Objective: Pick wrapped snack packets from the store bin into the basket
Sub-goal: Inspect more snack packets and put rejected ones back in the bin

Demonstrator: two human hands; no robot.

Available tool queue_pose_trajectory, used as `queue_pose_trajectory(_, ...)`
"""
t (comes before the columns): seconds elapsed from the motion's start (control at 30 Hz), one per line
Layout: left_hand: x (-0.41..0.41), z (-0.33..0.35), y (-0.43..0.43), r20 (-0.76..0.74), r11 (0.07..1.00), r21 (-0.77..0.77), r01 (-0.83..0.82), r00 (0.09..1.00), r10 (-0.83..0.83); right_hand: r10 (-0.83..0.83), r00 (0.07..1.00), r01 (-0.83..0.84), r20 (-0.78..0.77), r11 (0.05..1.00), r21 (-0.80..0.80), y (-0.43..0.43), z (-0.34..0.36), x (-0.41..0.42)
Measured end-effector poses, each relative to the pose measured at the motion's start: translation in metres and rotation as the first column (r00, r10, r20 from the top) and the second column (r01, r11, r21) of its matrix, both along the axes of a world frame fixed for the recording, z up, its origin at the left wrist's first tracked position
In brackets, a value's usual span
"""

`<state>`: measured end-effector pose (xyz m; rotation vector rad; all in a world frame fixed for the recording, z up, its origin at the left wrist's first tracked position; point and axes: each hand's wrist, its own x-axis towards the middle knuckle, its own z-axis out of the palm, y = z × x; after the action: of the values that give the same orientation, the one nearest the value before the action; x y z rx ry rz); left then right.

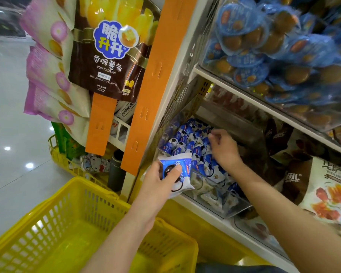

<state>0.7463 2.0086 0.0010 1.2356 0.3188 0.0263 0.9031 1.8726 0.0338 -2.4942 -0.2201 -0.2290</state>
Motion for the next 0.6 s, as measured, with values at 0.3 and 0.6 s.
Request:
queue_pose_trajectory(0.3, -0.018, -0.01, -0.006, 0.088, 0.98, 0.194, 0.039, 0.995, -0.057, 0.389, 0.92, -0.381, 0.056, 0.848, 0.368, 0.006, -0.007, -0.123)
queue_pose_trajectory(0.6, -0.024, -0.009, -0.007, 0.198, 0.984, 0.17, -0.06, 0.98, 0.025, 0.473, 0.879, -0.366, -0.053, 0.743, 0.561, 0.001, -0.024, -0.129)
